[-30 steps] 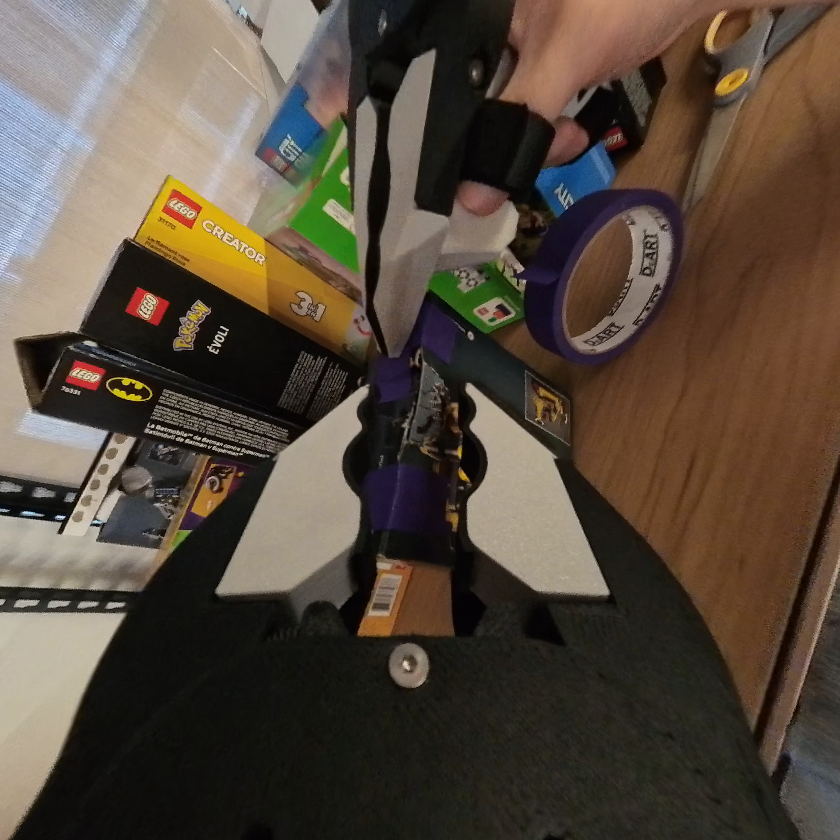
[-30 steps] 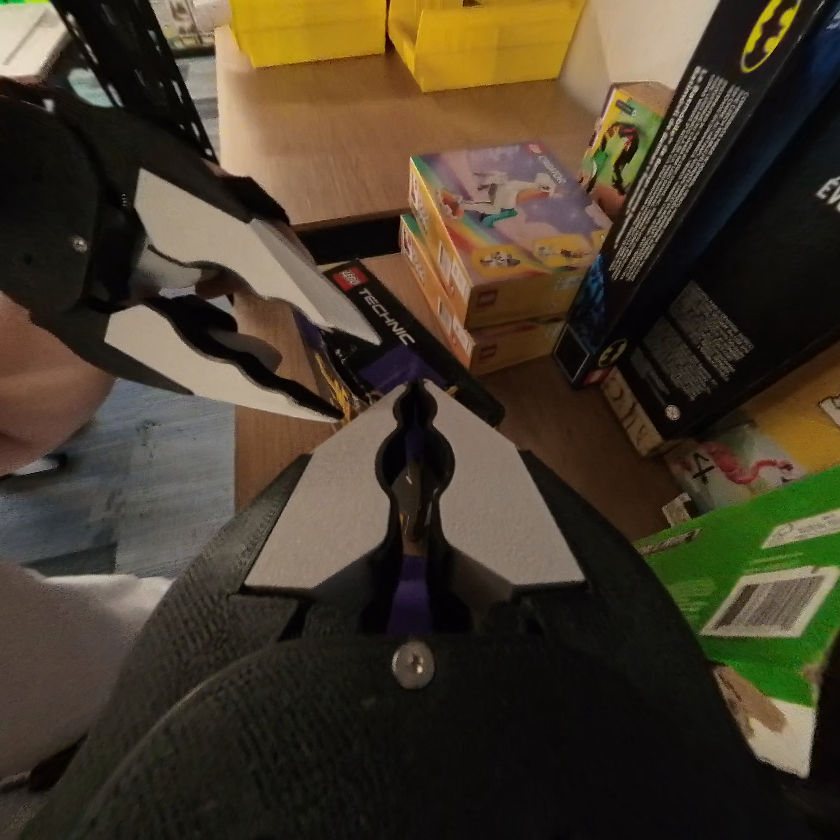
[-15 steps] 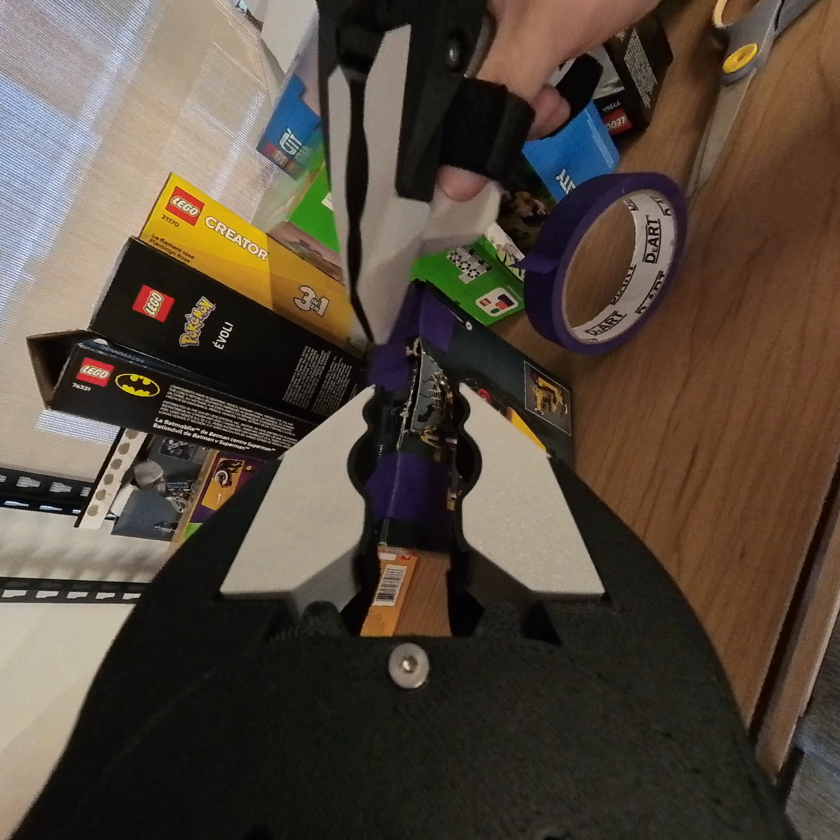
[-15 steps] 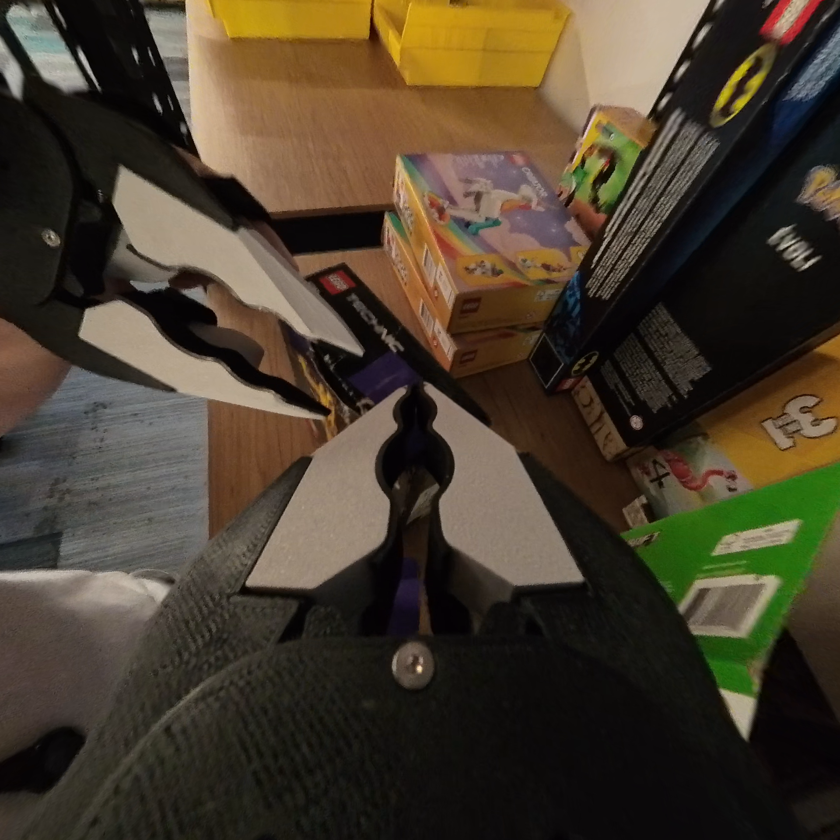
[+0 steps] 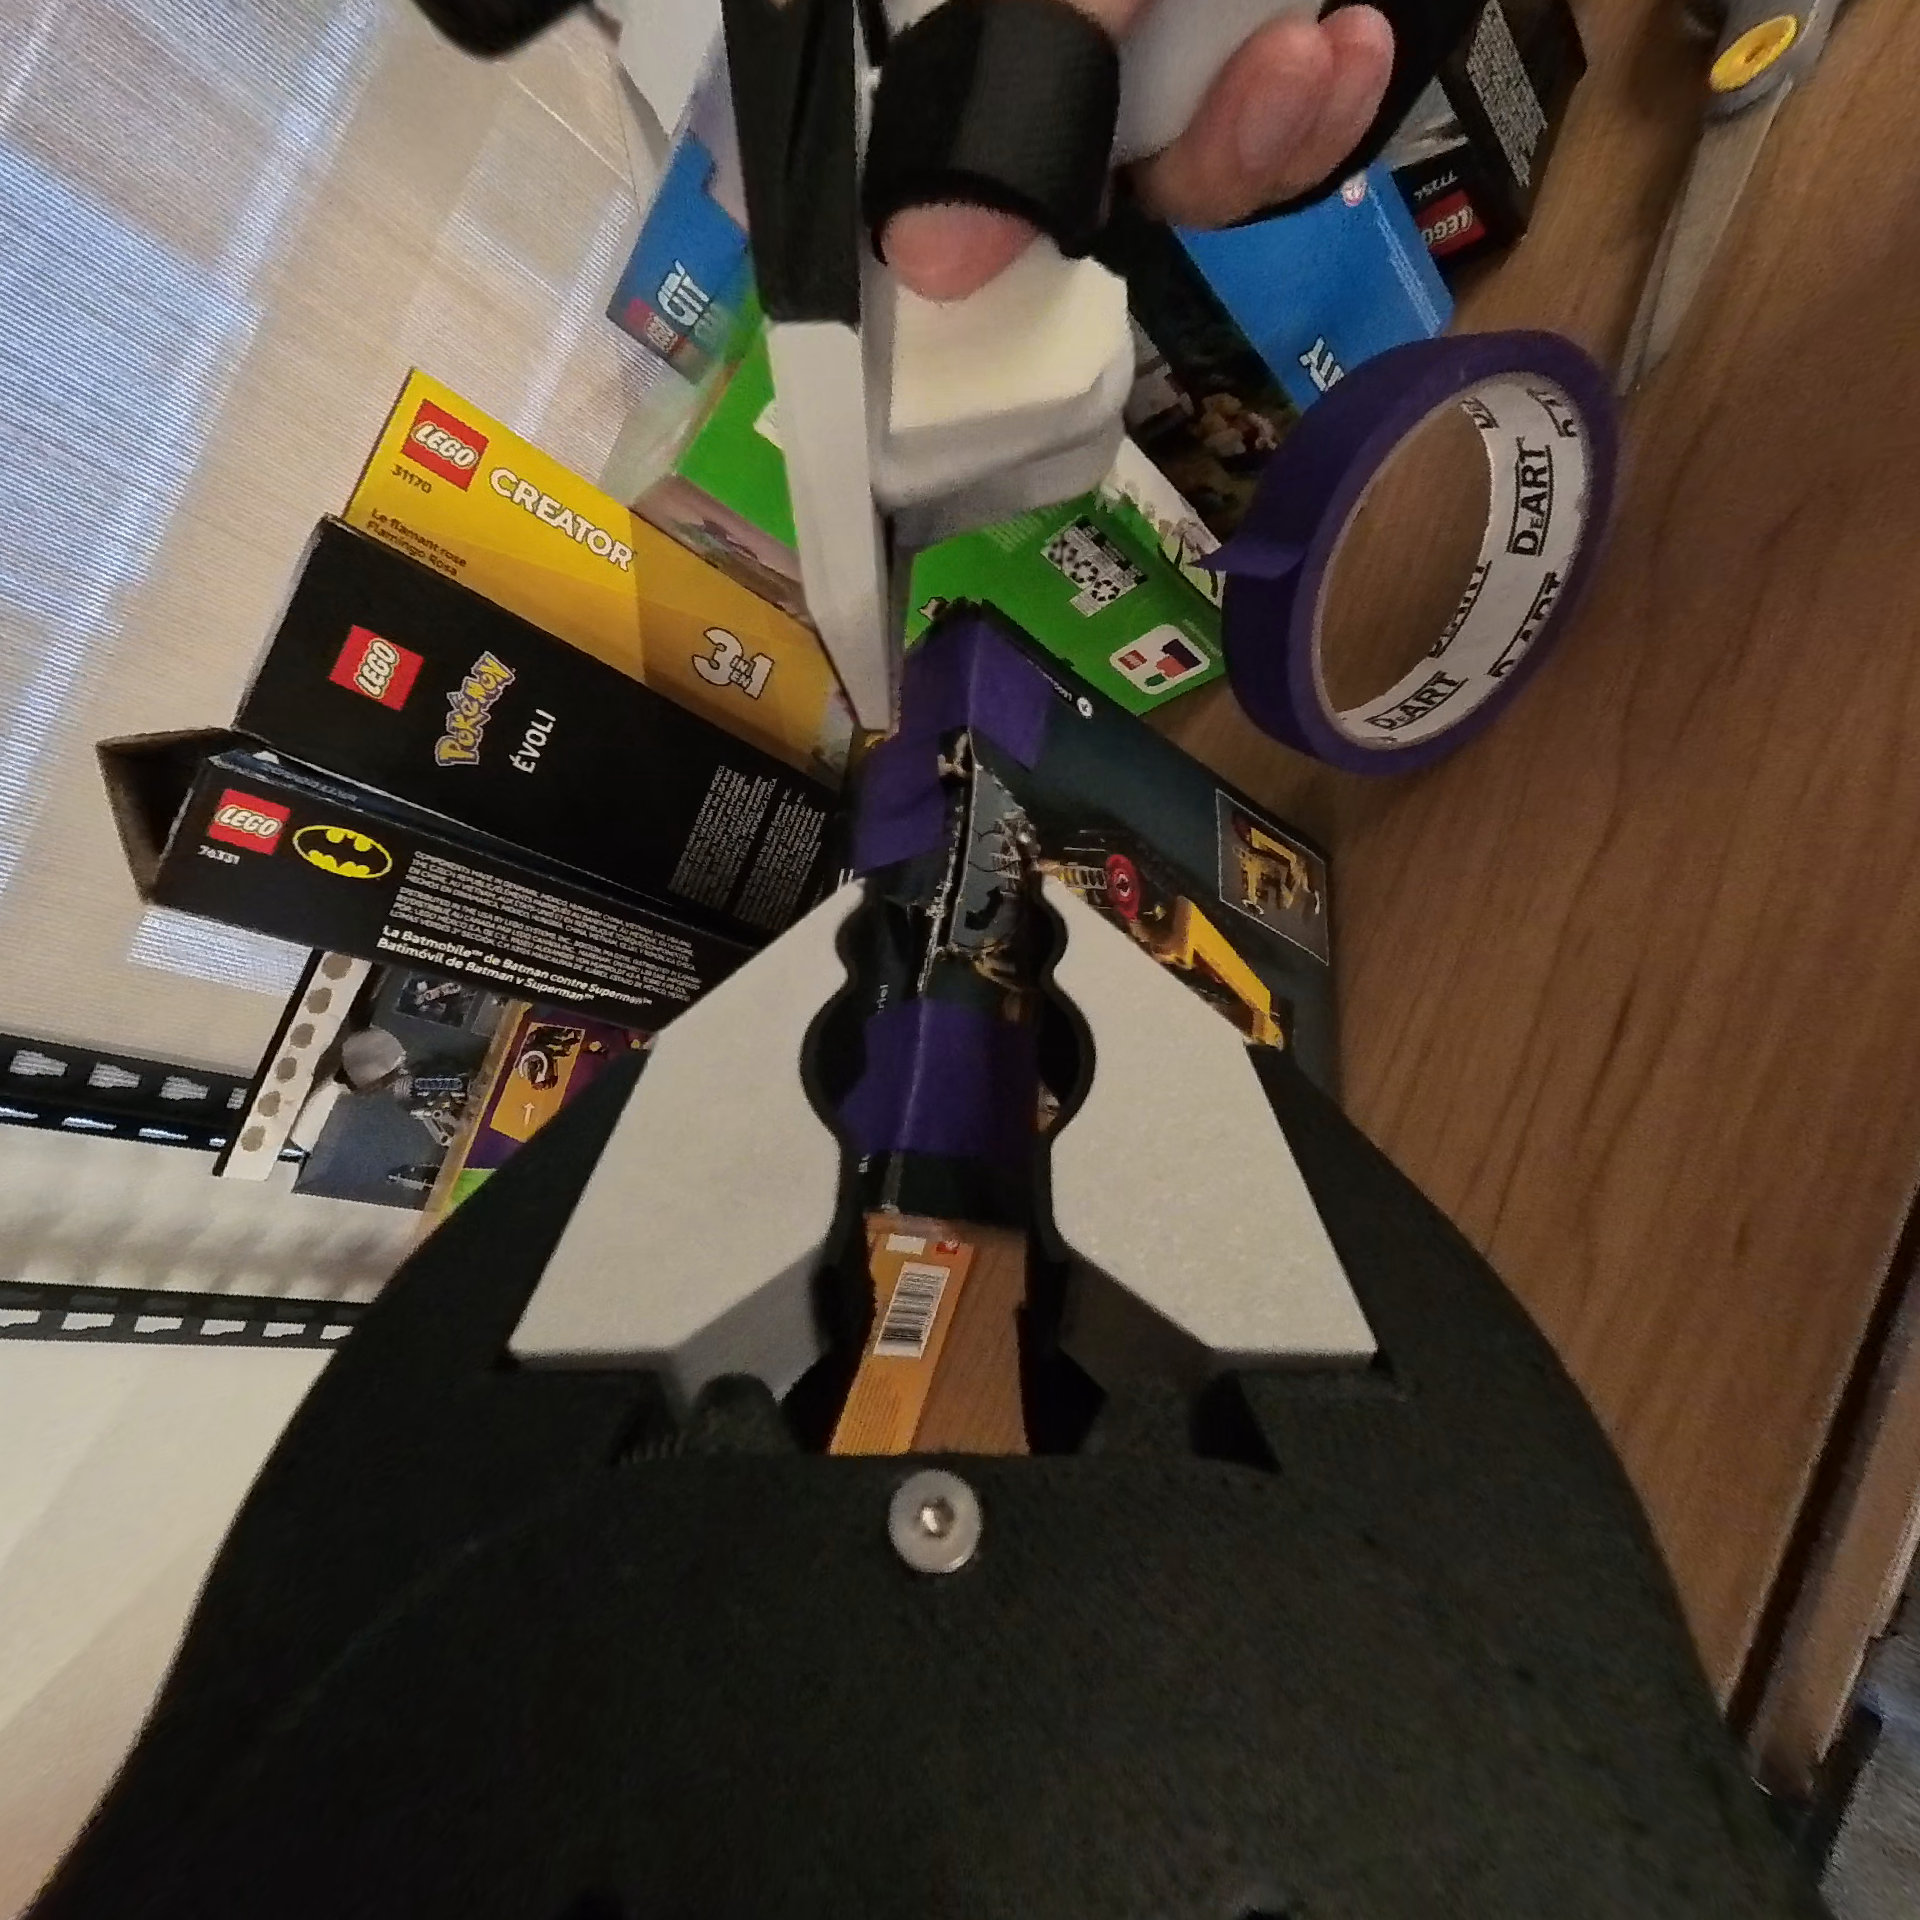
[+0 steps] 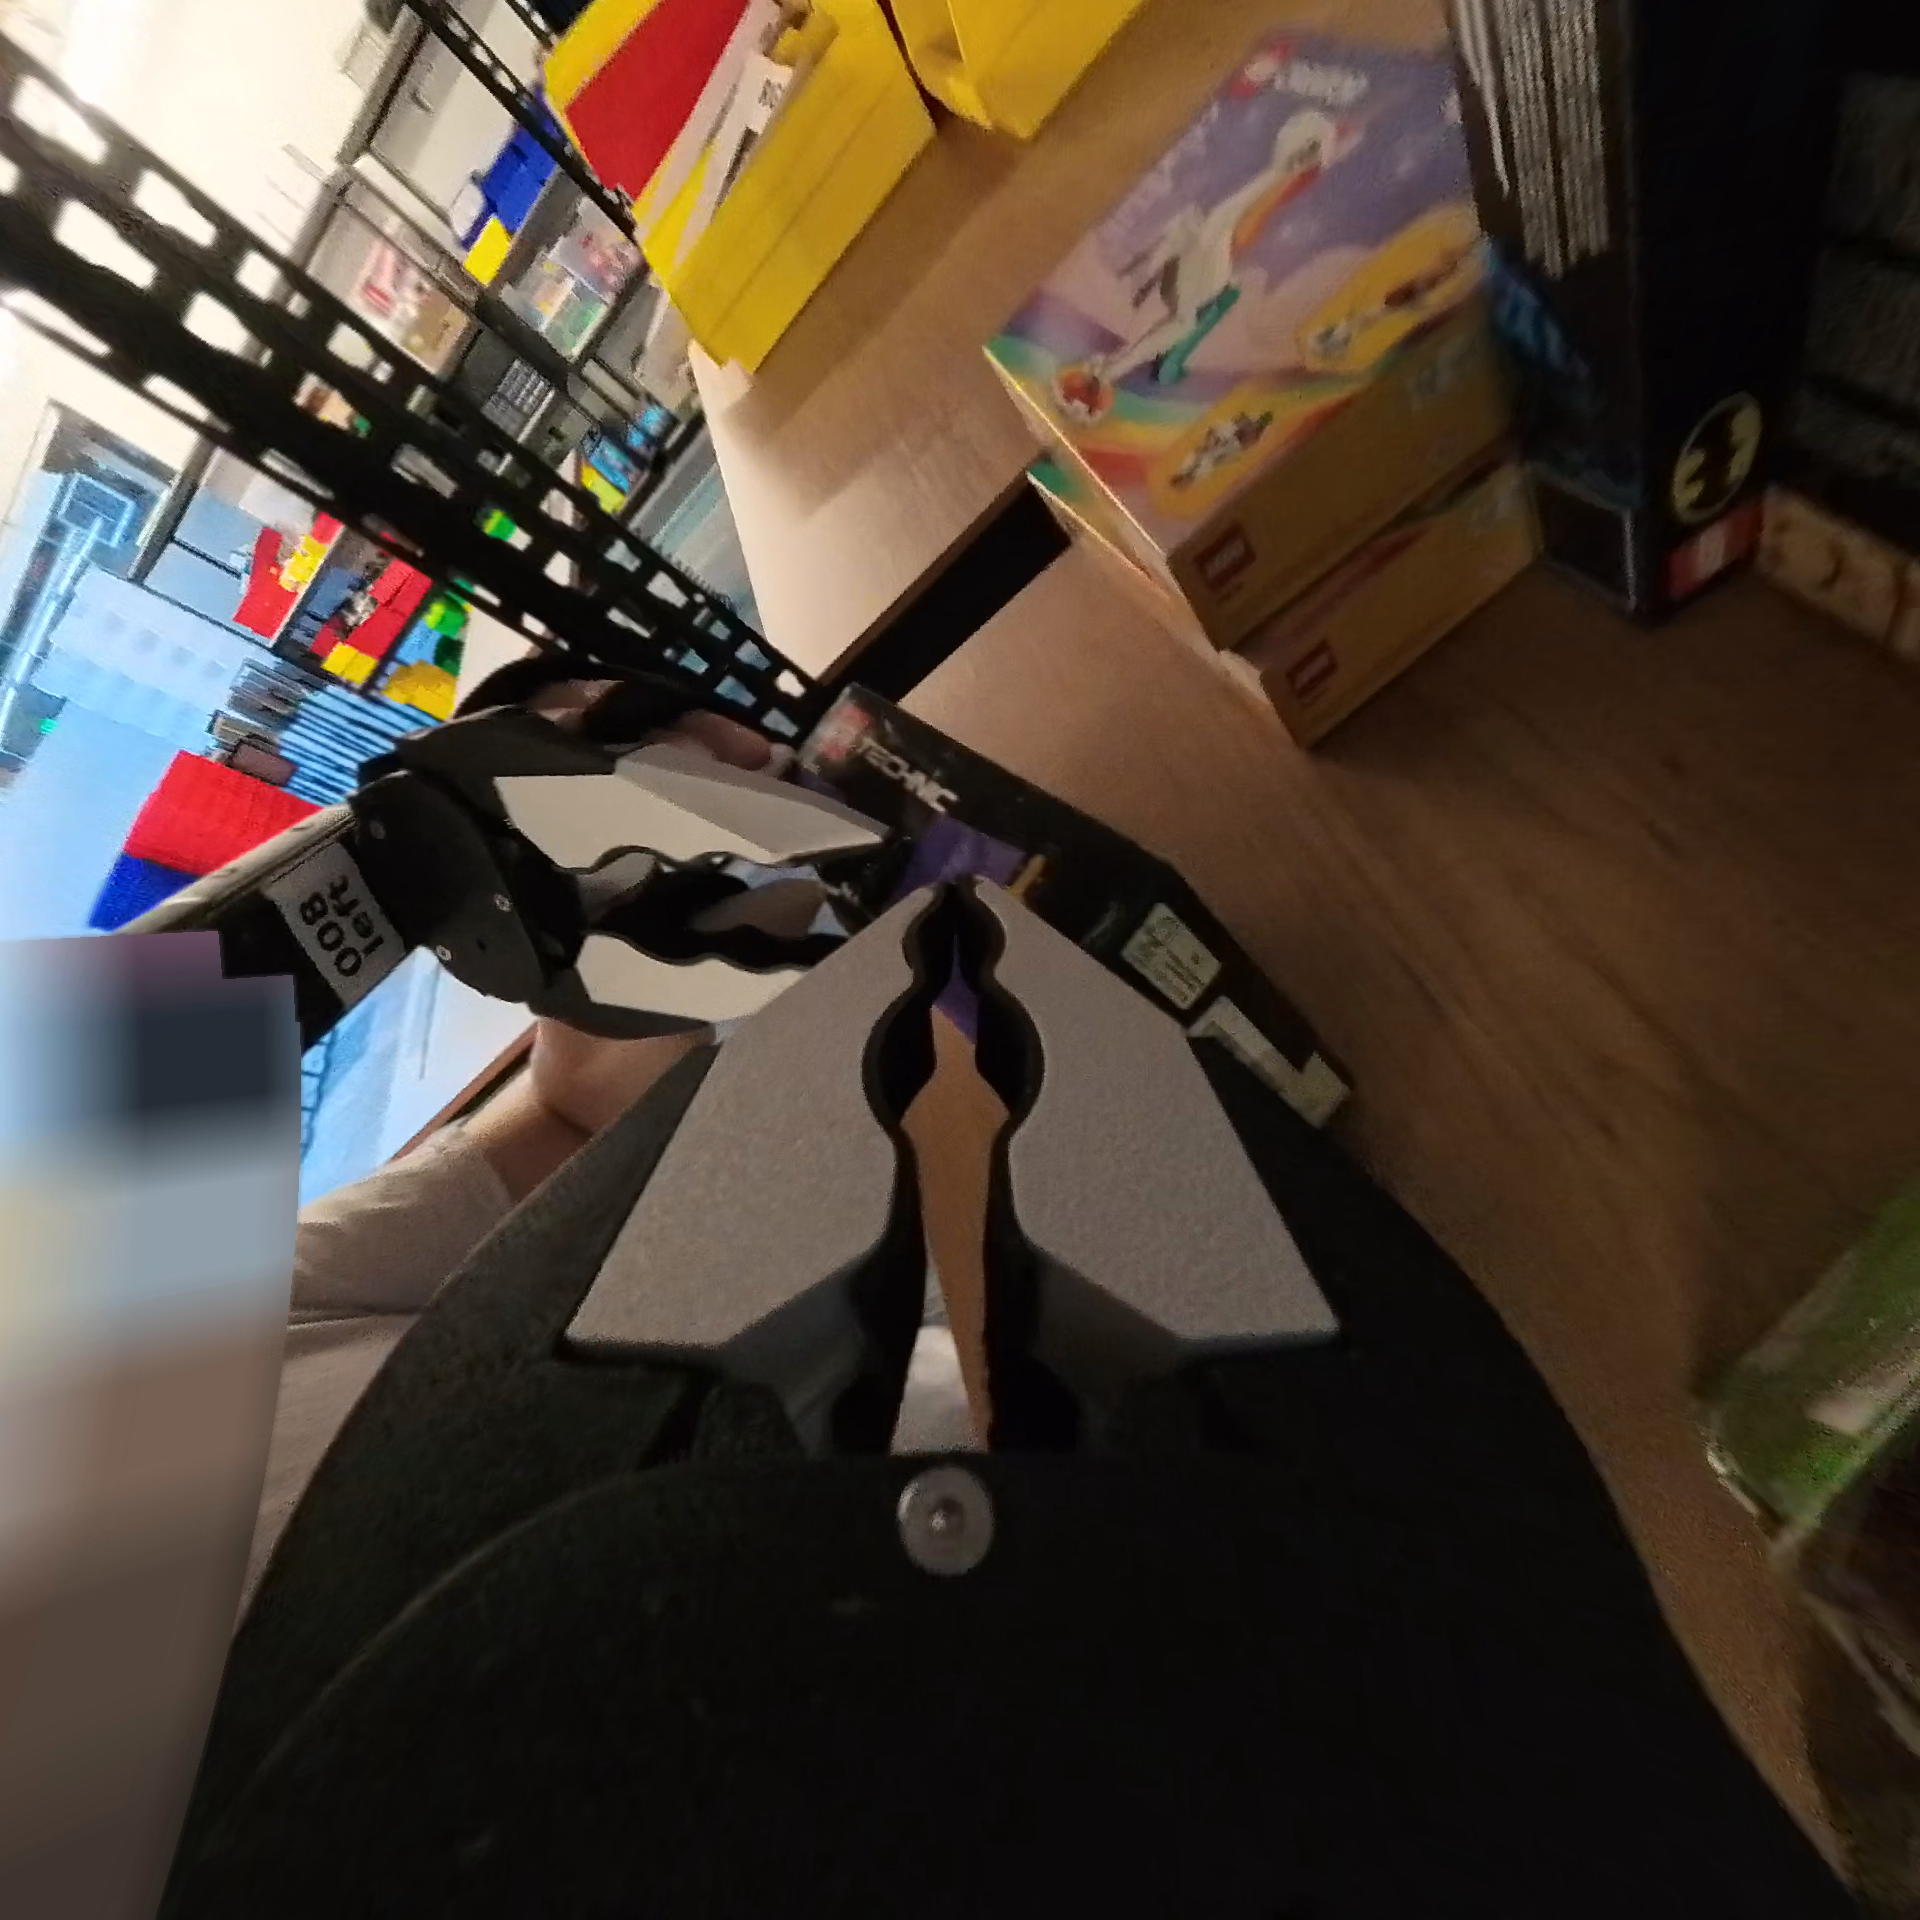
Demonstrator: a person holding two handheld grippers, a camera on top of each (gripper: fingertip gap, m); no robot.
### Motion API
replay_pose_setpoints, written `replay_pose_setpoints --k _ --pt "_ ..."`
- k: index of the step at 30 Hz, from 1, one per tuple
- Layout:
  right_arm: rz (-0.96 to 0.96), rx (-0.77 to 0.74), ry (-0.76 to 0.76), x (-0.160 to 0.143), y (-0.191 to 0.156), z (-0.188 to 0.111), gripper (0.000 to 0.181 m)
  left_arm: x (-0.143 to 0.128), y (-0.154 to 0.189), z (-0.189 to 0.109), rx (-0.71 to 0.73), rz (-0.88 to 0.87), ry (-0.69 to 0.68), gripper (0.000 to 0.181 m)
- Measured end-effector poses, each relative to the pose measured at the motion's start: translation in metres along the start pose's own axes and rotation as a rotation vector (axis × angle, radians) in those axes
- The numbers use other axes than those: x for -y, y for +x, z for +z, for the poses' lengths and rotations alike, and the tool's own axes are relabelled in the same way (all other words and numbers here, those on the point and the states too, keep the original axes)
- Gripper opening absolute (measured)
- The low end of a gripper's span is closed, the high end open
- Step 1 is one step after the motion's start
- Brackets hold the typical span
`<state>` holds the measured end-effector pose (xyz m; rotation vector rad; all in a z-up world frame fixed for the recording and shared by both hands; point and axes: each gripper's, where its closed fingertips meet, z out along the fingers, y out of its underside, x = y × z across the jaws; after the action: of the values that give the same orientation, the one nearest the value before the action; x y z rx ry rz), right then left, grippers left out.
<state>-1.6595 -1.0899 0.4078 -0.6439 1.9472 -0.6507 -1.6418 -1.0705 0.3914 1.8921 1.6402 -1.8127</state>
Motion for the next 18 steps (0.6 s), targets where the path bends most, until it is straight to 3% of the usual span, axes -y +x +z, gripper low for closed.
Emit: replay_pose_setpoints --k 5,12,15,16,18 --pt "0.053 -0.034 -0.112 -0.008 -0.001 0.003 0.000 0.002 0.000 0.000 0.005 -0.003 0.019 0.024" --pt "0.003 -0.008 -0.130 -0.024 -0.014 -0.004 0.000 0.002 0.001 -0.001 0.031 0.003 0.033 0.024" --pt "-0.324 0.061 -0.055 -0.026 -0.038 -0.010 0.000 0.001 0.001 -0.002 0.025 0.003 0.033 0.023" --pt "-0.483 0.020 -0.034 -0.030 -0.038 -0.010 0.000 0.001 0.001 -0.002 0.023 0.001 0.035 0.024" --pt "-0.805 -0.207 -0.030 -0.032 -0.017 -0.005 0.000 0.000 0.001 -0.001 0.024 0.006 0.032 0.025"
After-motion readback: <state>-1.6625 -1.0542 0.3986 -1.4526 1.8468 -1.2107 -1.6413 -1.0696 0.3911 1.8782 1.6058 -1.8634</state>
